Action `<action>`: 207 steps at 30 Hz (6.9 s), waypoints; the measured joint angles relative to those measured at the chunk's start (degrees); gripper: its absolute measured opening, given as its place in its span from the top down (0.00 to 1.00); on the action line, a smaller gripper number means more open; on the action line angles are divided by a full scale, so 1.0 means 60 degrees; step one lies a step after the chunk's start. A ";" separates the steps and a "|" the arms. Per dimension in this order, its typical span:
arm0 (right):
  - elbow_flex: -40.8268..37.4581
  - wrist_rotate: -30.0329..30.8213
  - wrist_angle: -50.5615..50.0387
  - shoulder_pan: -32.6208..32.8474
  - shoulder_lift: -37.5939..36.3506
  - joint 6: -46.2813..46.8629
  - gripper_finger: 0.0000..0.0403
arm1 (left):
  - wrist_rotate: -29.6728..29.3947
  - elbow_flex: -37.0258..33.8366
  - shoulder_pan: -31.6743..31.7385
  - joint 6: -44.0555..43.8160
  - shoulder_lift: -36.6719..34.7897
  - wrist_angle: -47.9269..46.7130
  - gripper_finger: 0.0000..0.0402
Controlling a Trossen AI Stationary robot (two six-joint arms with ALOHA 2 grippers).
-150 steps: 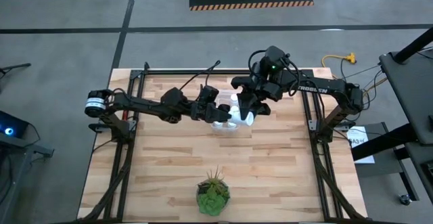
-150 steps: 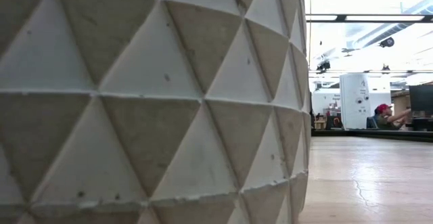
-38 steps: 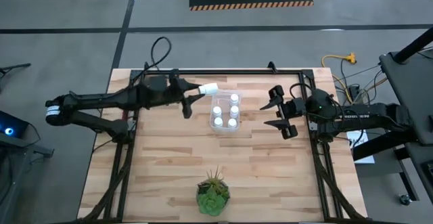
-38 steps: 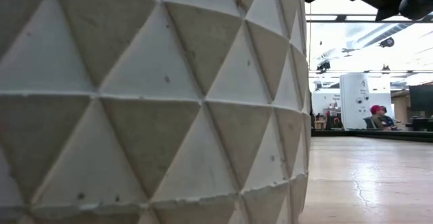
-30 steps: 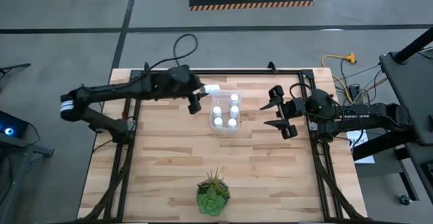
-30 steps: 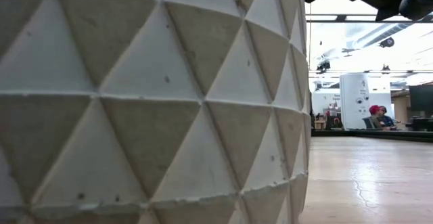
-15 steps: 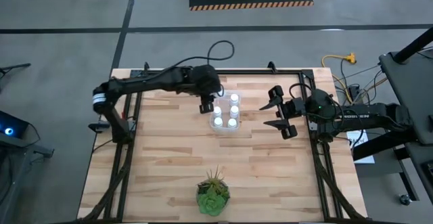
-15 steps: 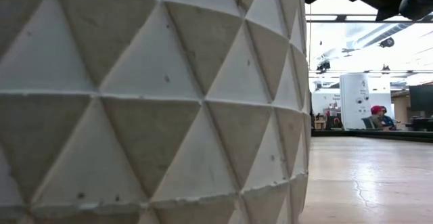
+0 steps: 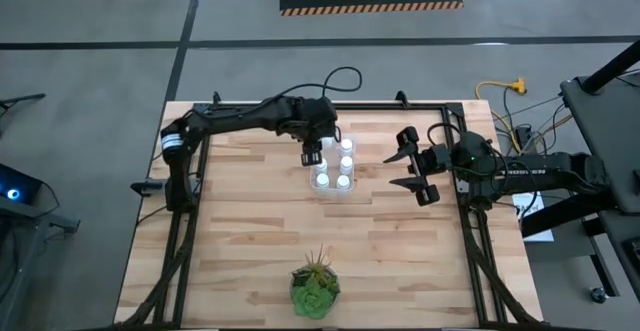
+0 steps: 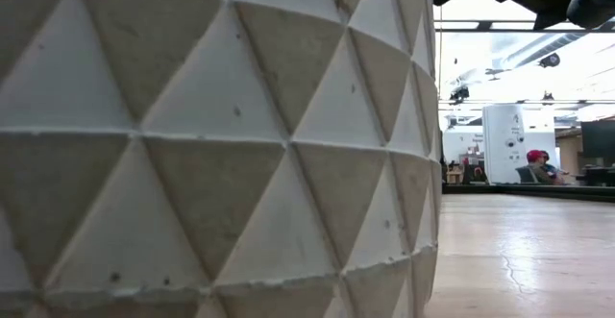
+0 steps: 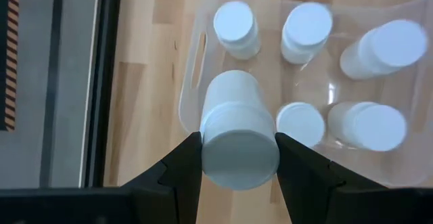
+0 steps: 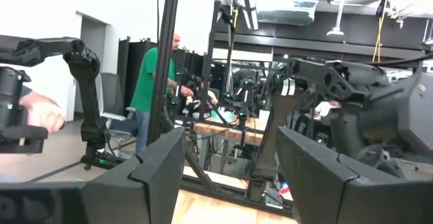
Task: Pick and place pill bottles into a basket
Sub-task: Put the white pill bottle into the transparent bin, then return to Home Position
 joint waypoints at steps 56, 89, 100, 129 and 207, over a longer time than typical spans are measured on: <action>-0.0102 -0.0002 0.0012 0.0044 0.0004 0.0137 0.46 | 0.0251 0.0112 0.0398 0.1005 0.1905 0.0218 0.64; -0.0248 0.0001 0.0001 0.0044 0.0004 0.0120 0.46 | -0.0076 0.0484 0.0405 0.1169 0.2202 -0.0229 0.64; -0.0248 0.0001 0.0012 0.0044 0.0004 0.0213 0.46 | -0.0266 0.0434 0.0402 0.1162 0.2202 -0.0348 0.61; -0.0262 0.0001 0.0078 0.0040 0.0004 0.0242 0.46 | -0.0514 0.1219 0.0118 0.0818 0.1292 -0.0150 0.52; -0.3730 0.0435 0.0971 0.1202 -0.6832 0.1084 0.46 | 0.2751 -1.4722 -0.2669 -0.0856 -1.7484 1.0258 0.52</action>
